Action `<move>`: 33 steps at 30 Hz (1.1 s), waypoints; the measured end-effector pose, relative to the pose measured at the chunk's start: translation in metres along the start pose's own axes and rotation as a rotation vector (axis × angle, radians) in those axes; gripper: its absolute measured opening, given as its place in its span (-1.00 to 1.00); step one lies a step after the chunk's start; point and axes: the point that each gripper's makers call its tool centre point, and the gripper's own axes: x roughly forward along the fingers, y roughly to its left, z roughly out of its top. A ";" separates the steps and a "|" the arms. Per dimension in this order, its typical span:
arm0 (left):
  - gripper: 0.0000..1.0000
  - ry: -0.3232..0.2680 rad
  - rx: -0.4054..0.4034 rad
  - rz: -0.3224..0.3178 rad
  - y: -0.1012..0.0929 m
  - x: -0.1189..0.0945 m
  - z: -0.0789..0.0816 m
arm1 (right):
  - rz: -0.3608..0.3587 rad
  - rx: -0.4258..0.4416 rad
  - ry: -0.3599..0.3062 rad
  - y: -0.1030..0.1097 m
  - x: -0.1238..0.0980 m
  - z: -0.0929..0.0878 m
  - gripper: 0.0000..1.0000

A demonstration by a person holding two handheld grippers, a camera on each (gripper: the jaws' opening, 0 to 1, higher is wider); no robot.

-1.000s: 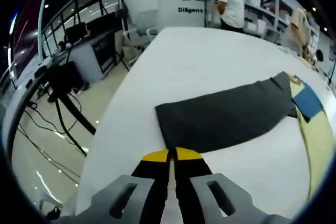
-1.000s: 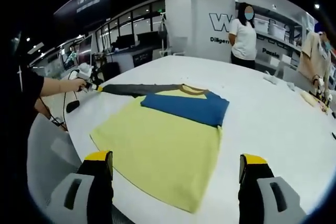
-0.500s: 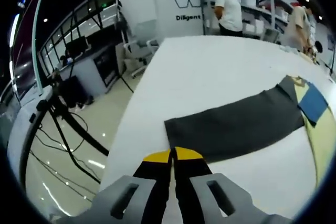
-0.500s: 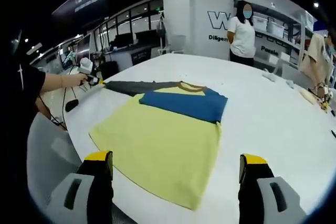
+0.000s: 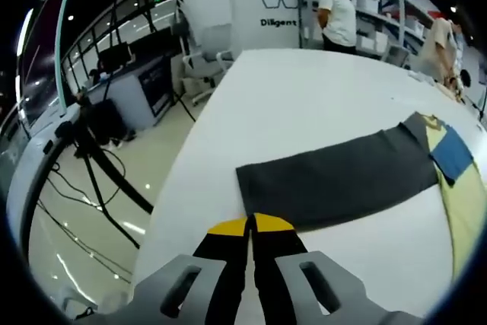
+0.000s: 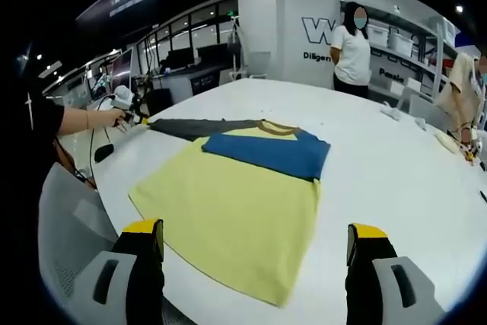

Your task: Fold the garment on the visible template until the final outline fits inside the template.

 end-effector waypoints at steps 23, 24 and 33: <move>-1.00 0.008 -0.039 0.029 -0.005 -0.021 -0.033 | 0.044 -0.006 -0.003 0.013 0.002 -0.001 0.99; -1.00 0.009 -0.040 0.030 -0.005 -0.021 -0.034 | 0.046 -0.006 -0.003 0.014 0.001 -0.001 0.99; -0.70 -0.016 -0.207 0.012 -0.004 -0.026 -0.030 | 0.040 0.005 -0.010 0.013 -0.002 -0.003 0.99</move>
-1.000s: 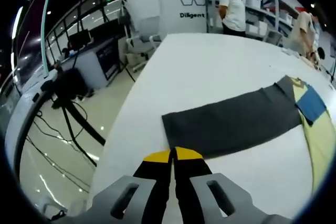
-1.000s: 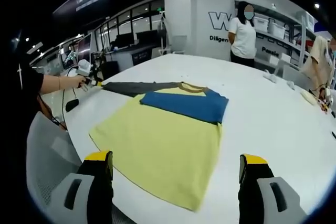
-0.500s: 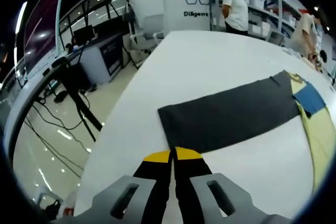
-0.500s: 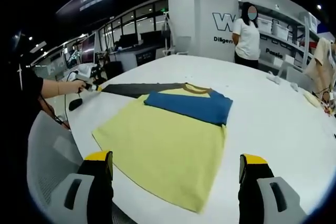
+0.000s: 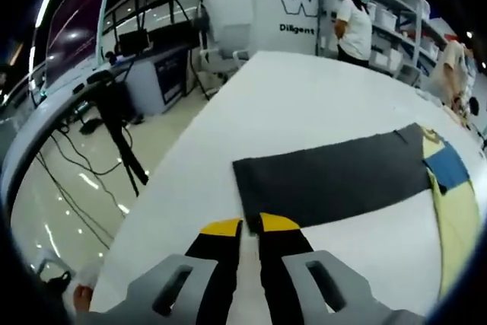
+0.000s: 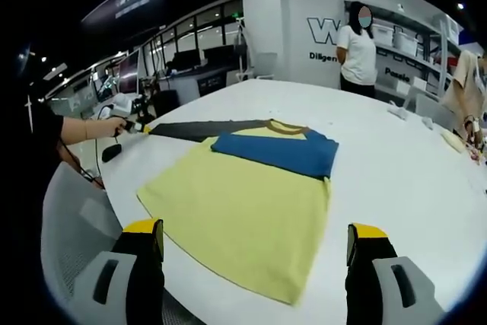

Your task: Fold the garment on the visible template until the final outline fits inside the template.

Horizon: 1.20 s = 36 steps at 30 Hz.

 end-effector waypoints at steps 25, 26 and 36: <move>-0.82 0.027 -0.029 0.016 -0.009 0.000 -0.012 | -0.012 0.025 0.007 0.000 0.002 -0.011 0.99; -0.82 0.028 -0.026 0.017 -0.009 0.000 -0.012 | -0.013 0.024 0.008 0.000 0.001 -0.011 0.99; -0.99 0.030 0.003 0.003 -0.018 0.000 -0.004 | -0.019 0.030 0.005 -0.003 0.000 -0.012 0.99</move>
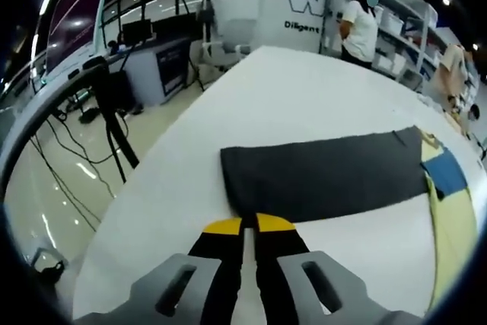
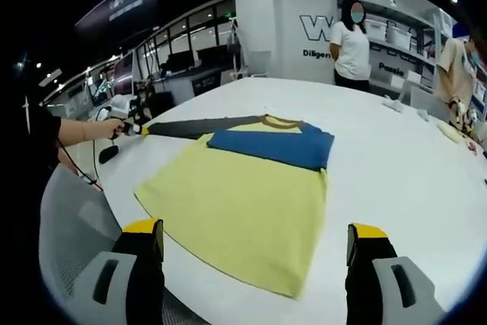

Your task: Fold the garment on the visible template until the final outline fits inside the template.

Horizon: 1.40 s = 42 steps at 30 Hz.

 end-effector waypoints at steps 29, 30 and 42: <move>-0.99 -0.088 0.131 -0.146 -0.062 -0.005 0.056 | 0.019 -0.009 -0.001 0.006 0.000 -0.001 0.99; -0.99 -0.092 0.132 -0.153 -0.066 -0.005 0.057 | 0.020 -0.008 -0.002 0.006 0.000 -0.001 0.99; -0.99 -0.127 0.110 -0.261 -0.116 -0.011 0.073 | 0.017 0.004 0.000 0.005 -0.001 -0.003 0.99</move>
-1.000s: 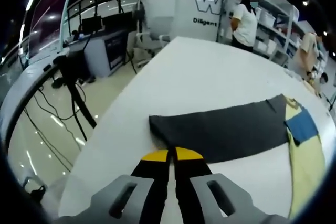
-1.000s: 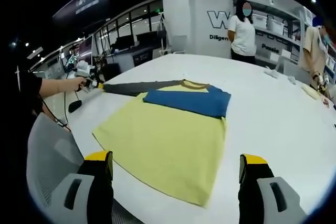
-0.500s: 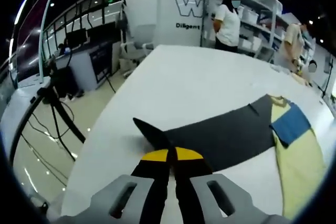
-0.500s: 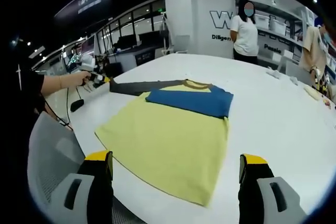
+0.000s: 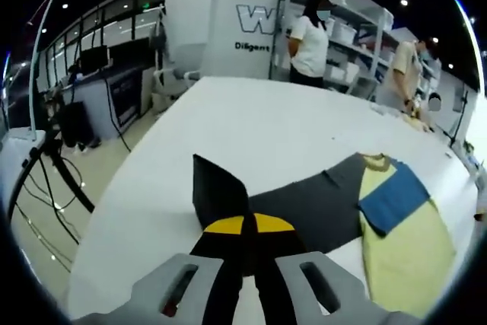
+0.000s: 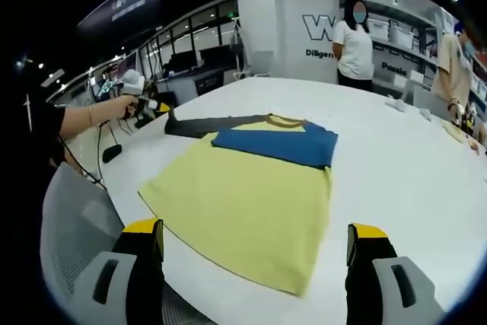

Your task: Fold the garment on the visible template until the final outline fits inside the template.

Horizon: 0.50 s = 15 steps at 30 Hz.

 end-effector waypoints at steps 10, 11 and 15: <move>-0.99 -0.029 -0.003 -0.069 -0.037 0.005 0.014 | 0.014 0.011 0.002 0.005 0.003 -0.005 0.99; -0.99 -0.030 -0.004 -0.073 -0.040 0.006 0.015 | 0.014 0.011 0.002 0.006 0.003 -0.005 0.99; -0.99 -0.041 0.003 -0.104 -0.058 0.008 0.022 | 0.015 0.016 0.007 0.006 0.003 -0.008 0.99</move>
